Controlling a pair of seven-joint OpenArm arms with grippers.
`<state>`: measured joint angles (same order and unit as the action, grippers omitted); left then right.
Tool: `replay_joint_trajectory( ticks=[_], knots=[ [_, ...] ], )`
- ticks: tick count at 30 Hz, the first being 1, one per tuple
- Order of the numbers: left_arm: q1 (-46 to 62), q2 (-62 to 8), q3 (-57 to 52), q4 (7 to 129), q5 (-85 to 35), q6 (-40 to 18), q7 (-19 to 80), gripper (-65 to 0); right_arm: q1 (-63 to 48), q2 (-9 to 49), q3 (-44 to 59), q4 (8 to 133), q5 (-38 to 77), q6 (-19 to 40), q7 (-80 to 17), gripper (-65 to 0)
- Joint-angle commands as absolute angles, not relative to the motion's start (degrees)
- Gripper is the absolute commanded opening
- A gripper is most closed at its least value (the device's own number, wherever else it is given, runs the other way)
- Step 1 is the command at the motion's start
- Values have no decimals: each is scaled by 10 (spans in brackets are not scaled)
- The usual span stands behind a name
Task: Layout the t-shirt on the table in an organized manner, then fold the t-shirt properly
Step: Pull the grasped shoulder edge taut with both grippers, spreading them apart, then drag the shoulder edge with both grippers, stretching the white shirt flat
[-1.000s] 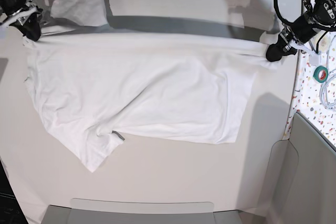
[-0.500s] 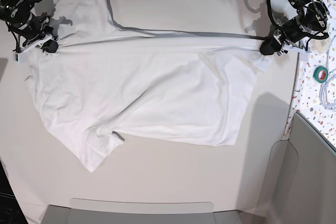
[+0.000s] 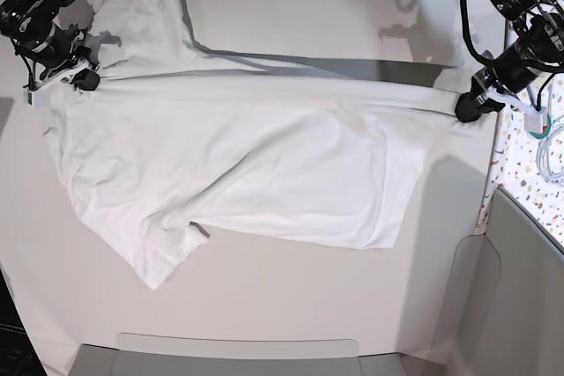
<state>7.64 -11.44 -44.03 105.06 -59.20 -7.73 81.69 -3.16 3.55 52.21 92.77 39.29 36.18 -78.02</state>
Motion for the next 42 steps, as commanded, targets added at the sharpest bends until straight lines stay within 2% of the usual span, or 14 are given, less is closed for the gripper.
replay_joint_trajectory(
  ticks=[1, 4, 13, 21, 27, 30, 36, 42],
  knots=[
    [91, -128, -448, 1082, -585, -79, 800, -650, -28, 48, 528, 935, 380, 362, -771, -648],
    [116, -128, -443, 1116, -585, -79, 800, -650, -27, 46, 529, 935, 380, 362, -771, -649],
    [166, -108, -442, 1113, -582, -79, 800, -650, -26, 44, 529, 935, 380, 362, -770, -650],
    [170, -110, -441, 1033, -583, -76, 800, -650, -25, 35, 529, 935, 380, 361, -770, -650],
    [169, -111, -441, 1025, -585, -76, 800, -650, -26, 35, 529, 936, 380, 361, -770, -650],
    [168, -122, -438, 1025, -627, -77, 800, -650, -28, 35, 528, 936, 380, 361, -770, -650],
    [152, -153, -325, 1025, -719, -76, 800, -650, -29, 35, 528, 936, 380, 362, -770, -650],
    [87, -150, -304, 931, -731, -76, 800, -650, -29, 33, 528, 936, 405, 361, -771, -650]
  ],
)
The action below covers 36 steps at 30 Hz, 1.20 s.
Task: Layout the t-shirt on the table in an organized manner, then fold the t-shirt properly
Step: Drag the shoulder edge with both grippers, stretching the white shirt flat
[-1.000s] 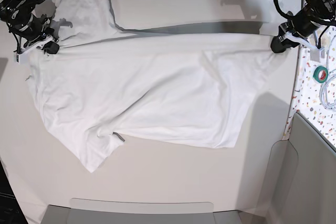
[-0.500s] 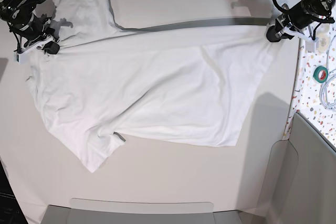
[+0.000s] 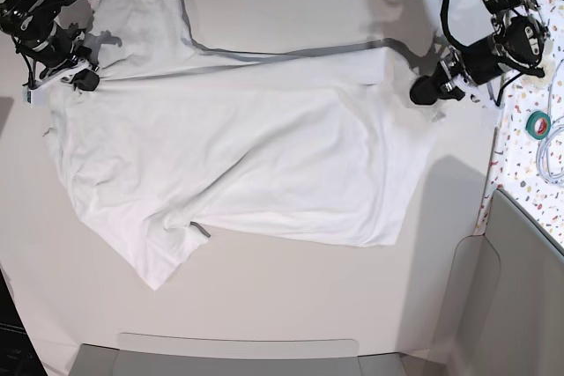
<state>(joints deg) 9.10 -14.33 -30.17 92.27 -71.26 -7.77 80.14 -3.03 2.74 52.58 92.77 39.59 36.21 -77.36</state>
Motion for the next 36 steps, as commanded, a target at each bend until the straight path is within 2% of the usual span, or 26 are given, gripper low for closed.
replay_joint_trajectory(
  ticks=[1, 6, 11, 17, 26, 27, 29, 31, 33, 36],
  knots=[
    [72, -150, -305, 901, -738, -76, 800, -650, -31, 35, 529, 936, 410, 361, -771, -650],
    [7, -154, -306, 773, -742, -77, 800, -650, -32, 36, 529, 936, 414, 360, -771, -650],
    [-39, -154, -361, 695, -739, -75, 800, -650, -32, 34, 542, 935, 414, 360, -771, -650],
    [-44, -154, -420, 688, -709, -75, 800, -650, -29, 34, 589, 932, 414, 359, -771, -650],
    [-42, -153, -419, 687, -705, -75, 800, -650, -29, 33, 589, 933, 414, 359, -771, -648],
    [-43, -153, -419, 687, -705, -75, 800, -644, -29, 33, 589, 933, 414, 359, -771, -648],
    [-43, -153, -418, 687, -705, -75, 800, -586, -29, 33, 589, 934, 414, 359, -771, -645],
    [-43, -154, -419, 687, -705, -75, 800, -489, -29, 33, 589, 935, 414, 359, -771, -608],
    [-44, -154, -419, 687, -705, -75, 800, -419, -29, 33, 589, 935, 414, 359, -772, -523],
    [-44, -154, -419, 687, -709, -75, 800, -410, -29, 33, 589, 935, 418, 360, -773, -415]
  ],
)
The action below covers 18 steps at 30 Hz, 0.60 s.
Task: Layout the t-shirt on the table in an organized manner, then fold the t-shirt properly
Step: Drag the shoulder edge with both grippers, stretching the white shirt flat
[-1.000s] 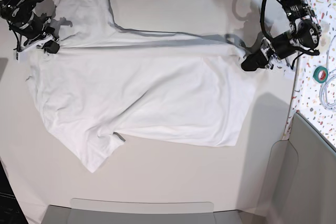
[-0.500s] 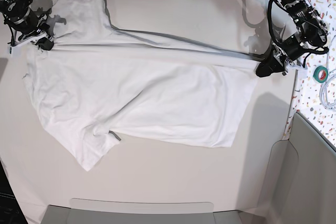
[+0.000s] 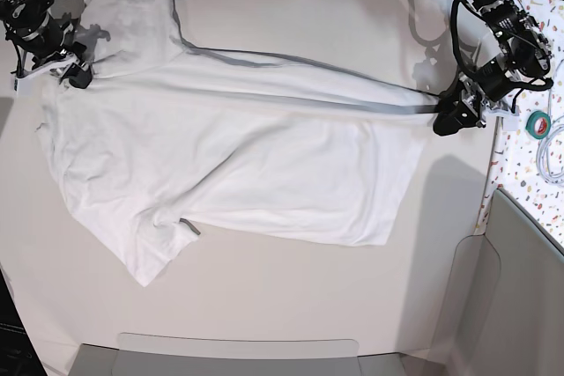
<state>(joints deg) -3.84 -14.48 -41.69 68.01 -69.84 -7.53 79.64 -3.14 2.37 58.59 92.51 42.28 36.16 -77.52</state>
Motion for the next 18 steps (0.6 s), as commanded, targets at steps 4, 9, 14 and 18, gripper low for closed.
replay_joint_trajectory(
  ticks=[4, 9, 14, 18],
  knots=[
    [-44, -154, -422, 687, -710, -75, 800, -407, -31, 36, 589, 934, 485, 361, -773, -318],
    [-44, -155, -423, 688, -736, -77, 800, -407, -31, 40, 591, 935, 541, 361, -773, -276],
    [-41, -171, -423, 688, -771, -78, 800, -405, -33, 36, 589, 937, 566, 362, -773, -276],
    [-40, -179, -424, 688, -797, -78, 800, -382, -37, 40, 591, 941, 601, 362, -773, -276]
  ],
)
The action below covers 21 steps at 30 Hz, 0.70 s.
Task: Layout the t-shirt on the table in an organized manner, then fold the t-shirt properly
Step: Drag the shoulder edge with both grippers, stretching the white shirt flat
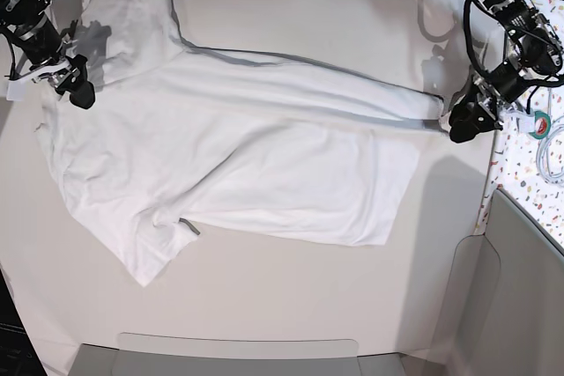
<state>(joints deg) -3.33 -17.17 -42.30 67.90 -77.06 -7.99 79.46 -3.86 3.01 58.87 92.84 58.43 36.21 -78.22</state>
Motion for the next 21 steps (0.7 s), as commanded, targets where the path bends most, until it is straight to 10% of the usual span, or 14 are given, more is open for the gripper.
replay_joint_trajectory(
  ticks=[1, 21],
  knots=[
    [-39, -184, -424, 688, -806, -78, 800, -378, -40, 40, 592, 944, 610, 362, -773, -275],
    [17, -205, -424, 688, -814, -78, 800, -377, -197, 34, 593, 1142, 774, 363, -772, -275]
  ],
)
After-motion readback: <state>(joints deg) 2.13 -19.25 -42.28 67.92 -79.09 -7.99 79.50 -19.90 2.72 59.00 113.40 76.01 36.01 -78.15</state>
